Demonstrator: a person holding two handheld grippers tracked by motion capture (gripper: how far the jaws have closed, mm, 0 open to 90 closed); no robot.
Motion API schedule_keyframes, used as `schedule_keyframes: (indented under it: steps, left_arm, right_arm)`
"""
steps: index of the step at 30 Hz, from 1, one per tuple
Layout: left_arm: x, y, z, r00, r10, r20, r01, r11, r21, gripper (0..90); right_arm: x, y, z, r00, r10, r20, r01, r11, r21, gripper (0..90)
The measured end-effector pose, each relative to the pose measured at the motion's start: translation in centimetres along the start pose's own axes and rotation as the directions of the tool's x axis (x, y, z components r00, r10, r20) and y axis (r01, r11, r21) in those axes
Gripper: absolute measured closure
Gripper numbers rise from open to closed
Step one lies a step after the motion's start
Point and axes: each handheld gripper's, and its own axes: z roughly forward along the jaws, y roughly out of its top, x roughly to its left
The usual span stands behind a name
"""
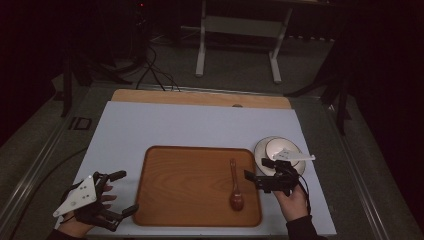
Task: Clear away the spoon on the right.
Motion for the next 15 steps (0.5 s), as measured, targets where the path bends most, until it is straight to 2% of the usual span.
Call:
schedule_keyframes:
  steps: [6, 15]
  left_arm:
    - [0.0, 0.0, 0.0, 1.0, 0.0, -0.001, 0.0, 1.0, 0.004, 0.0]
    - [0.0, 0.0, 0.0, 1.0, 0.0, -0.001, 0.0, 1.0, 0.006, 0.0]
  right_arm:
    - [-0.6, -1.2, -0.8, 0.9995, -0.031, 0.01, 0.031, 0.999, -0.011, 13.9]
    - [-1.3, -2.5, -1.9, 0.997, -0.073, -0.026, 0.072, 0.997, -0.039, 13.8]
